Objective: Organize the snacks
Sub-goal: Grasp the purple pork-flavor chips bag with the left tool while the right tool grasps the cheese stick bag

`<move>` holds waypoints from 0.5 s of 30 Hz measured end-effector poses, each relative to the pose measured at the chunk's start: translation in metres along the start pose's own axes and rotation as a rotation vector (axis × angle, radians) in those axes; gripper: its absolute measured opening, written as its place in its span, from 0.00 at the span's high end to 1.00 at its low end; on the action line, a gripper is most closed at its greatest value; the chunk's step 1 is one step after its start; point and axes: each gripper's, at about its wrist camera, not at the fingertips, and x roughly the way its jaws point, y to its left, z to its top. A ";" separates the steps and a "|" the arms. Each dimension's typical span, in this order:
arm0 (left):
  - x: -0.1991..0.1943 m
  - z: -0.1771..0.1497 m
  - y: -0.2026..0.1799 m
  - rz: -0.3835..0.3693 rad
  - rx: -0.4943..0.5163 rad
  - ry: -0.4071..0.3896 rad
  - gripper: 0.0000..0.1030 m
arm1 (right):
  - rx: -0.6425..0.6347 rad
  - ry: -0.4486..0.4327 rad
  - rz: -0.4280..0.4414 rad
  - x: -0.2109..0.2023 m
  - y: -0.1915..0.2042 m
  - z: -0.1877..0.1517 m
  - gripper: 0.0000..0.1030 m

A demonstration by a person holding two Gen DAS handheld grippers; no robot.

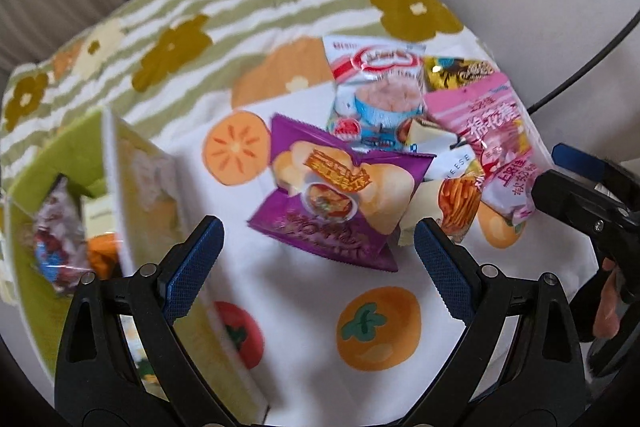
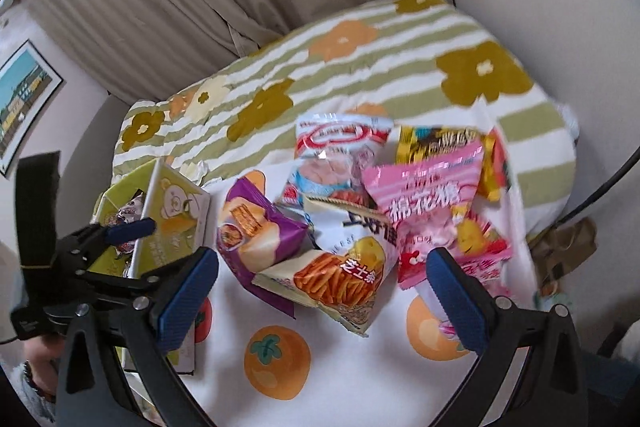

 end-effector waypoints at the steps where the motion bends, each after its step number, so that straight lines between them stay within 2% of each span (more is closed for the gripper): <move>1: 0.006 0.001 0.000 -0.008 -0.003 0.010 0.07 | 0.022 0.011 0.012 0.006 -0.006 -0.001 0.00; 6: 0.038 0.007 -0.008 -0.006 0.015 0.077 0.07 | 0.101 0.043 0.045 0.024 -0.024 -0.003 0.00; 15: 0.072 0.009 -0.012 -0.003 0.032 0.157 0.07 | 0.218 0.088 0.092 0.048 -0.042 -0.007 0.00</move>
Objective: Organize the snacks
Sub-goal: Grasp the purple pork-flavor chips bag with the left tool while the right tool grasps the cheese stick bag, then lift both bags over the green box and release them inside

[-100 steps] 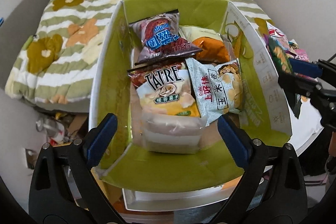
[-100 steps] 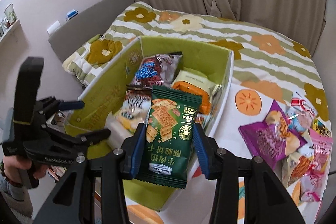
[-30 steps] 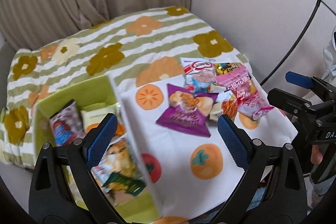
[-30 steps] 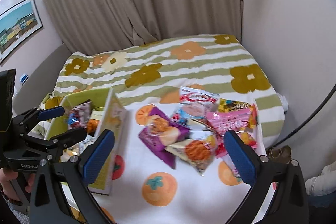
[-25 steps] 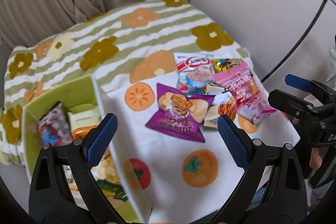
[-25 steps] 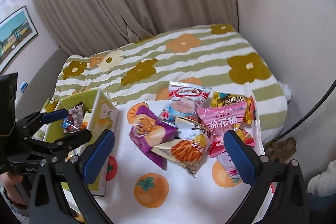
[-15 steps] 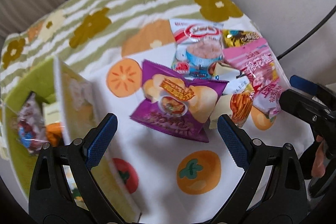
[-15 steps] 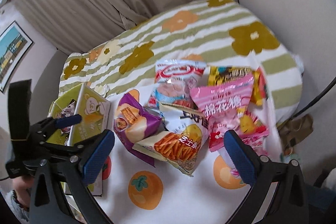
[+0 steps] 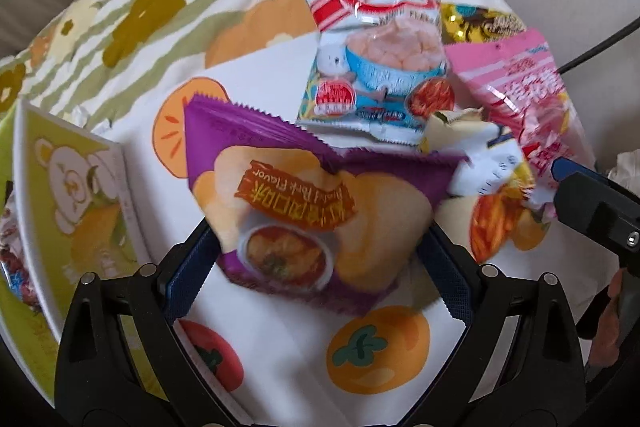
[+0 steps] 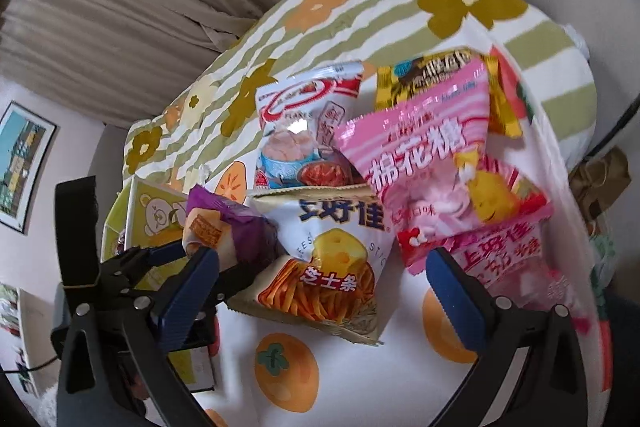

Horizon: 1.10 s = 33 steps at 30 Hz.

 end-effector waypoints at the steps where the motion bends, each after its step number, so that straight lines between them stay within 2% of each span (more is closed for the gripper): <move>1: 0.003 -0.001 -0.001 0.008 0.006 0.008 0.07 | 0.019 0.005 0.009 0.002 -0.002 -0.002 0.00; 6: 0.008 -0.003 -0.004 0.038 0.044 0.010 0.08 | 0.037 0.022 0.007 0.010 -0.005 -0.005 0.00; 9: 0.008 -0.003 -0.001 0.060 0.055 -0.008 0.23 | 0.039 0.026 0.008 0.014 -0.005 -0.007 0.00; 12: 0.009 -0.004 0.000 0.076 0.081 -0.022 0.33 | 0.035 0.029 0.003 0.018 -0.002 -0.009 0.00; 16: 0.007 -0.007 0.001 0.076 0.094 -0.031 0.36 | 0.046 0.033 -0.002 0.025 -0.001 -0.011 0.00; 30: -0.004 -0.015 0.011 0.070 0.053 -0.034 0.37 | 0.031 0.030 -0.059 0.049 0.013 -0.016 0.00; 33: -0.007 -0.017 0.012 0.070 0.047 -0.041 0.37 | 0.026 0.034 -0.074 0.054 0.012 -0.017 0.11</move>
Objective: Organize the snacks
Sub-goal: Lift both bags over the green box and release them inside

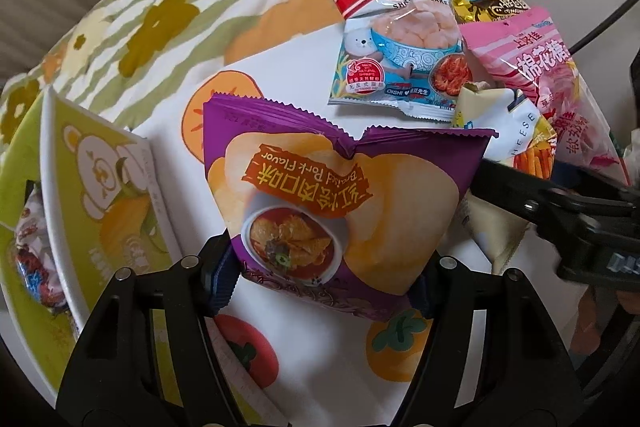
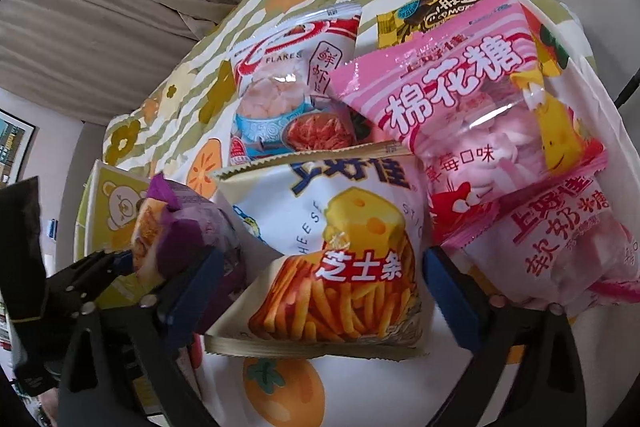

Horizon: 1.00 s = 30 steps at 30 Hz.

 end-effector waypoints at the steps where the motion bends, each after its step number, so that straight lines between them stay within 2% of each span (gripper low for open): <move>1: -0.001 -0.001 0.000 0.000 -0.002 -0.002 0.38 | 0.008 0.008 0.009 0.002 -0.001 -0.001 0.18; 2: -0.002 -0.002 0.001 0.000 -0.004 -0.003 0.38 | 0.018 0.017 0.014 0.005 -0.003 -0.002 0.25; 5: -0.006 -0.006 0.001 0.002 -0.005 -0.008 0.38 | 0.039 0.039 0.042 0.013 -0.008 -0.009 0.34; 9: -0.013 -0.012 0.001 0.002 -0.002 -0.016 0.38 | 0.004 0.024 0.052 0.009 -0.004 -0.017 0.41; 19: -0.044 -0.022 -0.004 -0.030 0.011 -0.072 0.38 | -0.048 -0.046 0.027 -0.024 0.010 -0.043 0.42; 24: -0.076 -0.025 -0.003 -0.050 0.012 -0.136 0.38 | -0.099 -0.109 0.004 -0.053 0.026 -0.048 0.42; 30: -0.127 -0.029 0.017 -0.064 -0.028 -0.240 0.38 | -0.176 -0.196 0.006 -0.092 0.054 -0.043 0.42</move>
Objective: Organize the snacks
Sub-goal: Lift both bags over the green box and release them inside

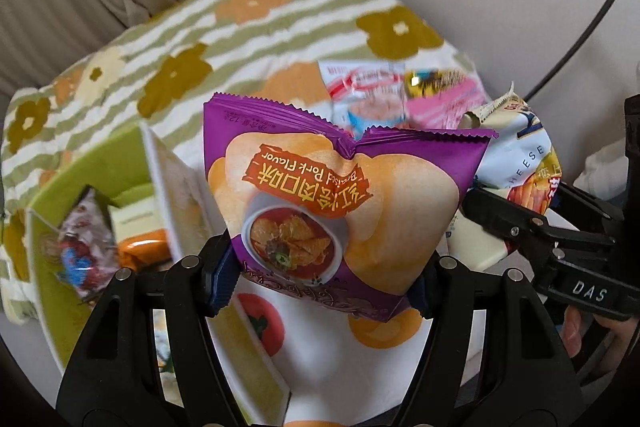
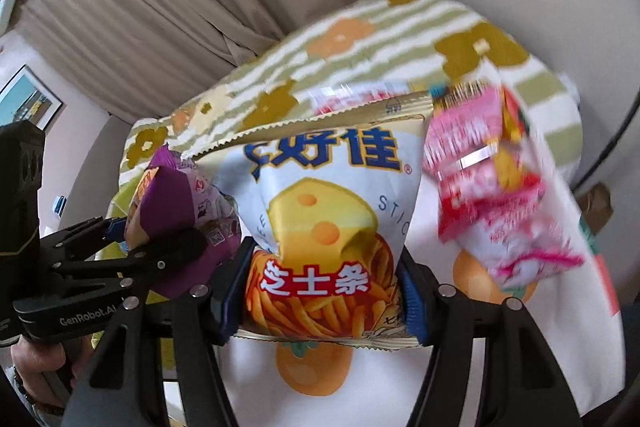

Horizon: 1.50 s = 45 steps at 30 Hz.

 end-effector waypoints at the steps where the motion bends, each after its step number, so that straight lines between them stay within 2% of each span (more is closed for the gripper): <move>1: -0.010 0.000 0.005 0.003 -0.006 -0.021 0.38 | -0.022 -0.017 0.003 -0.006 0.008 0.005 0.42; 7: -0.059 -0.006 0.056 0.055 -0.093 -0.115 0.38 | -0.130 -0.065 0.035 -0.018 0.056 0.024 0.42; 12: -0.087 -0.024 0.116 0.121 -0.197 -0.148 0.38 | -0.225 -0.063 0.086 -0.011 0.109 0.030 0.42; 18: -0.099 -0.063 0.189 0.180 -0.312 -0.123 0.37 | -0.344 -0.030 0.160 0.010 0.177 0.026 0.42; 22: -0.096 -0.094 0.228 0.178 -0.372 -0.079 0.37 | -0.396 0.011 0.193 0.029 0.218 0.011 0.42; 25: -0.086 -0.111 0.240 0.162 -0.379 -0.039 0.37 | -0.411 0.032 0.201 0.046 0.236 0.002 0.42; 28: -0.072 -0.122 0.240 0.150 -0.344 -0.002 0.37 | -0.410 0.052 0.203 0.061 0.250 -0.007 0.42; 29: -0.069 -0.124 0.239 0.152 -0.332 0.004 0.34 | -0.407 0.058 0.202 0.064 0.253 -0.009 0.42; 31: -0.063 -0.127 0.236 0.150 -0.314 0.012 0.22 | -0.404 0.072 0.201 0.070 0.257 -0.012 0.42; 32: -0.061 -0.129 0.234 0.149 -0.312 0.014 0.07 | -0.405 0.078 0.196 0.072 0.258 -0.013 0.42; 33: -0.059 -0.130 0.234 0.146 -0.313 0.014 0.02 | -0.408 0.083 0.190 0.074 0.260 -0.014 0.42; 37: -0.059 -0.141 0.234 0.107 -0.346 0.004 0.00 | -0.419 0.097 0.174 0.078 0.260 -0.013 0.42; 45: -0.078 -0.154 0.235 0.118 -0.397 -0.041 0.00 | -0.442 0.122 0.163 0.087 0.262 -0.007 0.42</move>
